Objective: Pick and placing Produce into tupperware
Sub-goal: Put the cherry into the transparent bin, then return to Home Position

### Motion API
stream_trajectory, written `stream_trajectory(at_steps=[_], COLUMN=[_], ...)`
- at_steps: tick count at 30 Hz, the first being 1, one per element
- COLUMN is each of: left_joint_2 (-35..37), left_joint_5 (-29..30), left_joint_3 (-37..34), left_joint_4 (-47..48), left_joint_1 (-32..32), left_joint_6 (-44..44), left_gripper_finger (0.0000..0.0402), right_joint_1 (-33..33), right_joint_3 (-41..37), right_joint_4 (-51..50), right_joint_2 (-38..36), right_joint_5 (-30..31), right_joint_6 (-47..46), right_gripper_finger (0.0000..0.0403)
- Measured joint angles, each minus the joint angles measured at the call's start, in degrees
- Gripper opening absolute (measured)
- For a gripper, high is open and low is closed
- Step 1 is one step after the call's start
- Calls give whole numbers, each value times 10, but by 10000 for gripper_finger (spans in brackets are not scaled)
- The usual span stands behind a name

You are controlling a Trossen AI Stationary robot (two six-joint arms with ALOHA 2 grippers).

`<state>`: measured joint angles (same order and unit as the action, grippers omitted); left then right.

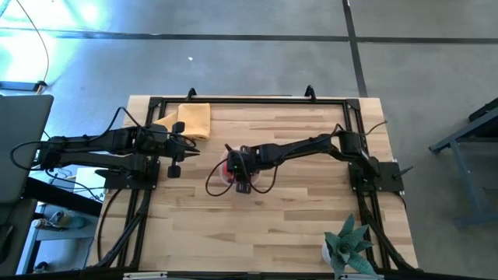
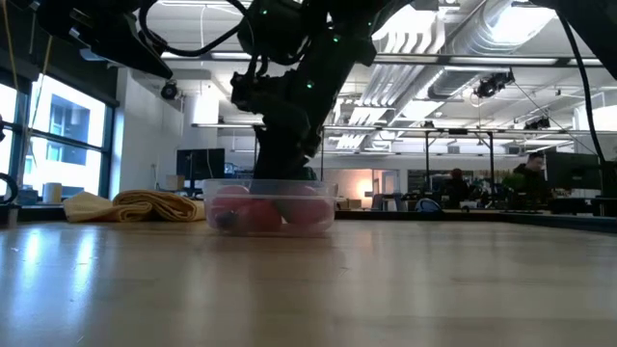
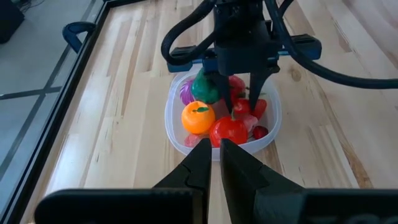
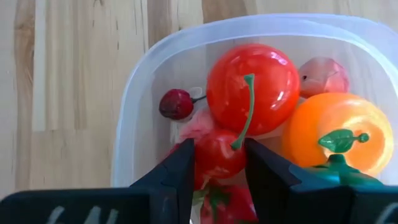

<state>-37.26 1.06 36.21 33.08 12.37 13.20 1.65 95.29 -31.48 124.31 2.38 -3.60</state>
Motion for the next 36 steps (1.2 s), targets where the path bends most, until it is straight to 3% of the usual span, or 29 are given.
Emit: stream_trajectory(at_steps=[24,30,36], left_joint_2=[0,0,0], left_joint_5=[0,0,0], left_joint_3=[0,0,0], left_joint_4=[0,0,0], left_joint_1=[0,0,0], left_joint_6=[0,0,0], left_gripper_finger=[24,24,24], right_joint_1=[0,9,35], right_joint_3=[9,96,222], right_joint_4=[-5,-93,-253], right_joint_2=[0,0,-1], right_joint_5=[-1,-15,51], right_joint_6=[0,6,8], right_gripper_finger=[162,161,157])
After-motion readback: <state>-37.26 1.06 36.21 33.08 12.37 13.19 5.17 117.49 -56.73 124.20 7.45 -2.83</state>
